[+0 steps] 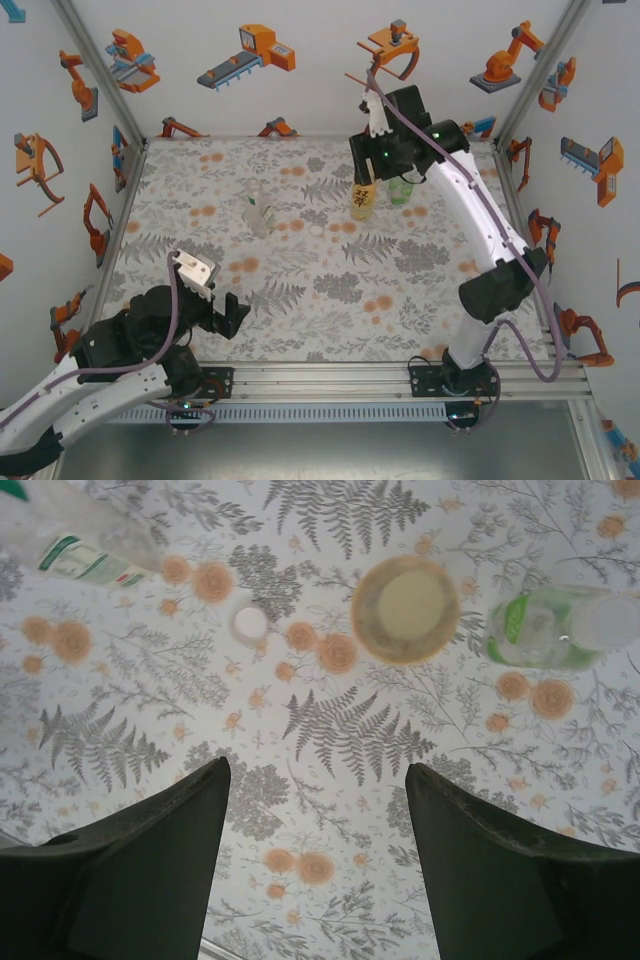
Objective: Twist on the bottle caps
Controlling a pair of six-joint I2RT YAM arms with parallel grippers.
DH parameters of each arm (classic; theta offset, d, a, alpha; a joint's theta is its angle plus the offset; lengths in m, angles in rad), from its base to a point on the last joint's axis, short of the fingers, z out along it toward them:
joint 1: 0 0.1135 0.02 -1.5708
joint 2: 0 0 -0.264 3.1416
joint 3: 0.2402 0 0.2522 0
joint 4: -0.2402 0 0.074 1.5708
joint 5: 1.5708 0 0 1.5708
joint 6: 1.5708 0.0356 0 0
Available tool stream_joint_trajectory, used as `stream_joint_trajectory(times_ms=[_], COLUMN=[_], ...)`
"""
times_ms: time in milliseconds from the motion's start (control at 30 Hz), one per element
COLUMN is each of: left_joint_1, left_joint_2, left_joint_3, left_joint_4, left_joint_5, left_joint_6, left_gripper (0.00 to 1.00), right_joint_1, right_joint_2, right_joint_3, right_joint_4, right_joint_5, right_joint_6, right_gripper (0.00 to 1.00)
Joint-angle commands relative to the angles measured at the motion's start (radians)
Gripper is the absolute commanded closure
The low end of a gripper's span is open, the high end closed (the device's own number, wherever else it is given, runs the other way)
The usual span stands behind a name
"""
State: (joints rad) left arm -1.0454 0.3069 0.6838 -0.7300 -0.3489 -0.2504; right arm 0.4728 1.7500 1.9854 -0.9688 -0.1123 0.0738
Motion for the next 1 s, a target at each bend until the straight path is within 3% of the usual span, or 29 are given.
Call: stream_joint_trajectory(times_ms=[0, 167, 333, 467, 733, 967], left_joint_1=[0.002, 0.003, -0.005, -0.013, -0.059, -0.104], left_joint_2=[-0.036, -0.100, -0.236, -0.295, -0.307, -0.309], left_joint_3=[-0.010, 0.029, -0.038, -0.019, -0.025, 0.007], left_joint_4=[0.003, -0.048, 0.030, -0.002, -0.005, -0.054], left_joint_5=[0.057, 0.079, 0.164, 0.066, 0.045, -0.064], left_joint_6=[0.029, 0.022, 0.079, 0.077, 0.086, 0.049], left_gripper=[0.03, 0.03, 0.03, 0.03, 0.03, 0.03], right_joint_1=[0.033, 0.083, 0.151, 0.199, 0.246, 0.265], right_joint_2=[-0.065, -0.151, -0.177, -0.152, 0.009, 0.169], right_joint_3=[-0.123, -0.364, -0.592, -0.696, -0.663, -0.576], right_joint_4=[0.167, 0.442, 0.806, 1.044, 1.279, 1.472], right_joint_5=[-0.062, -0.163, -0.235, -0.260, -0.299, -0.313], right_joint_6=[0.004, 0.070, 0.098, 0.073, 0.055, 0.093], right_gripper=[0.36, 0.36, 0.37, 0.36, 0.27, 0.22])
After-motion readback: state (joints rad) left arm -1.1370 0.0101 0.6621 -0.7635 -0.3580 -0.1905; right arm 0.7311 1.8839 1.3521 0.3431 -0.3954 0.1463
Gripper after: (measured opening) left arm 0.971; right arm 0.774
